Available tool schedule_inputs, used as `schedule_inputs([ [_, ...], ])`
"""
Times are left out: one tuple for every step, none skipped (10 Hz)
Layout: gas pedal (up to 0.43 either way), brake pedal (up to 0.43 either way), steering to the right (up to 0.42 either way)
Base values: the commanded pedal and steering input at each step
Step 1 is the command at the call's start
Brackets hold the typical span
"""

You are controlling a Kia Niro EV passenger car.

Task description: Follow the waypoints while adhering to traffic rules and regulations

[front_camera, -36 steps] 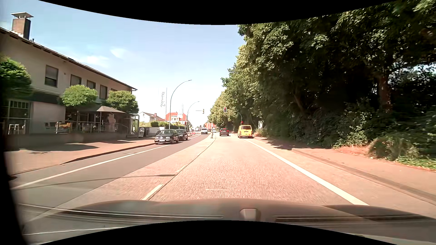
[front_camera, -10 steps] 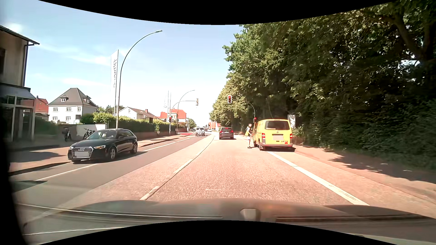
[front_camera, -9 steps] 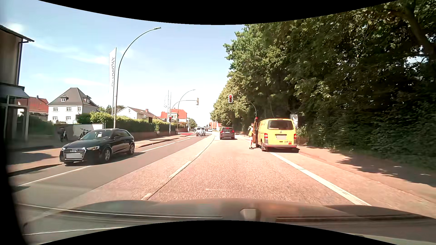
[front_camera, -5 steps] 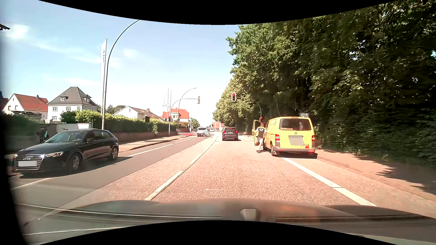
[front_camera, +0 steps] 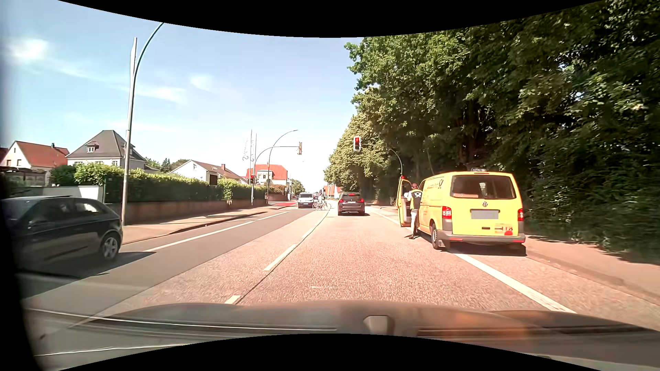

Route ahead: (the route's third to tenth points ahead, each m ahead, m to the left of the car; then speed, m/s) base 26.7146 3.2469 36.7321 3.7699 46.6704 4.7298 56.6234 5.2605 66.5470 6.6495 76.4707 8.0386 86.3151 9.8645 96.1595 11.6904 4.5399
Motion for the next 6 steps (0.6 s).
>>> schedule_inputs([
  [0.0, 0.006, 0.0],
  [0.0, 0.006, 0.0],
  [0.0, 0.006, 0.0],
  [0.0, 0.006, 0.0],
  [0.0, 0.006, 0.0],
  [0.0, 0.006, 0.0],
])
